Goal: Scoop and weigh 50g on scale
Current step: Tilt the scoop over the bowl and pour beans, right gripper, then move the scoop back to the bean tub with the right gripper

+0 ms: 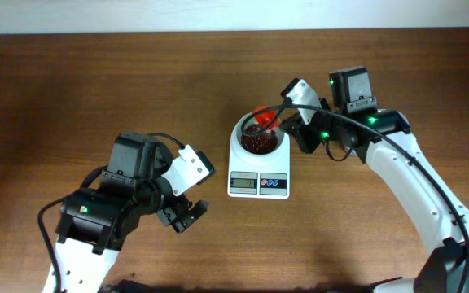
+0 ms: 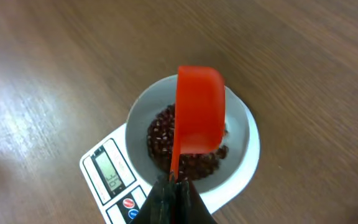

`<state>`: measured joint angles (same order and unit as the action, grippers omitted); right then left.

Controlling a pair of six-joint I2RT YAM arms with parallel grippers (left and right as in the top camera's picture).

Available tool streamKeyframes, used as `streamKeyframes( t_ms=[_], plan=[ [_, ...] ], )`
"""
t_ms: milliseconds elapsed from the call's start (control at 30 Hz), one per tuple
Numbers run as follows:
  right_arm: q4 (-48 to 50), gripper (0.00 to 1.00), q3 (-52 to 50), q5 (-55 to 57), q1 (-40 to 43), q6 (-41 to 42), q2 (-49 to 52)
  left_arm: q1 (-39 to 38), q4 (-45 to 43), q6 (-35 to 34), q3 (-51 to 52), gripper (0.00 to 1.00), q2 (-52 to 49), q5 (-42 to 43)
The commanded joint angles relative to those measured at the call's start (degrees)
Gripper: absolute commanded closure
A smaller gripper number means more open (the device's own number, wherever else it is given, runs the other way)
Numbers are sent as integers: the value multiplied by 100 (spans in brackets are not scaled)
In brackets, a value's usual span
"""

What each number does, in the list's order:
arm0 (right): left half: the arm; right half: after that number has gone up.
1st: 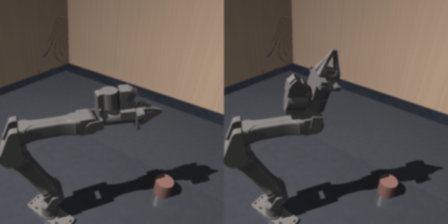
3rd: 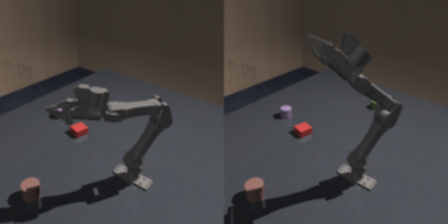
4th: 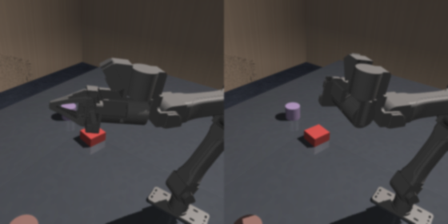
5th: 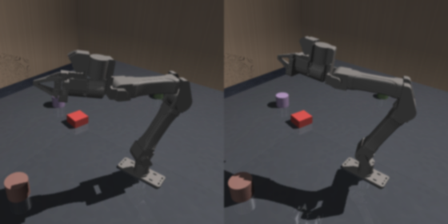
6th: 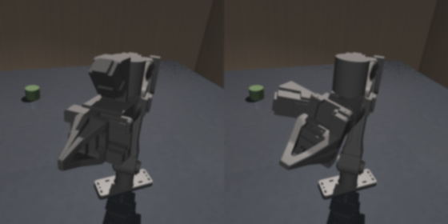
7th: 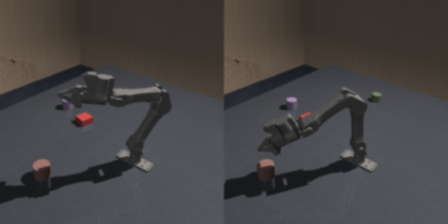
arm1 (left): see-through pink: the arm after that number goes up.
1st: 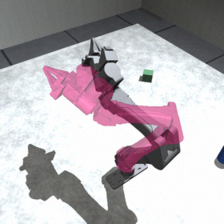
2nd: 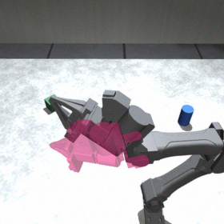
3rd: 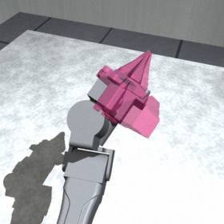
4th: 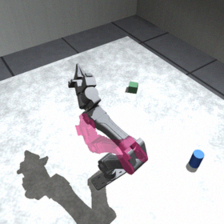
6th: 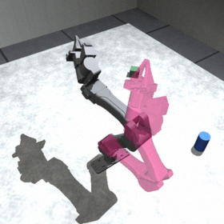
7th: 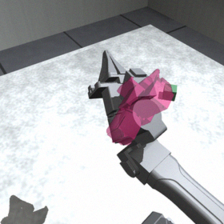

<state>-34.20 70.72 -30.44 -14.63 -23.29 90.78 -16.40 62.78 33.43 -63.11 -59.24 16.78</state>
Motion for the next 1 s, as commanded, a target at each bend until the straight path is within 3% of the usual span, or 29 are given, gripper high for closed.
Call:
streamKeyframes(
  t_ms=[0,33,133,200,300,367,467,533,633,700,767,867,967],
  plan=[
    [44,96,98,-310,-42,-44,-179,33,-9,87,-35,1,7,103],
    [28,96,98,240,-42,2,-160,33,-9,90,-35,1,7,103],
    [-11,96,98,-472,-42,-57,-203,33,-9,87,-35,1,7,101],
    [26,96,98,350,-42,63,-184,33,-9,90,-35,1,7,101],
    [59,96,98,-439,-42,107,-245,33,-9,87,-35,1,7,103],
    [-9,96,98,562,-42,129,-203,33,-9,90,-35,1,7,101],
    [-101,96,96,-289,-114,-181,-234,33,-9,87,-35,1,7,103],
    [-76,96,98,538,-160,-280,-221,33,-9,87,-35,1,7,103],
    [-79,96,109,15,-367,-538,-323,33,-9,87,-35,1,7,103],
    [-79,96,111,673,-415,-649,-299,33,-9,87,-35,1,7,103],
    [-85,96,131,260,-417,-651,-343,33,-9,90,-35,1,7,103],
    [-33,96,136,1012,-404,-649,-358,33,-9,87,-35,1,7,103],
    [-15,96,249,994,-415,-629,-409,33,-9,87,-35,1,7,103]
  ],
)
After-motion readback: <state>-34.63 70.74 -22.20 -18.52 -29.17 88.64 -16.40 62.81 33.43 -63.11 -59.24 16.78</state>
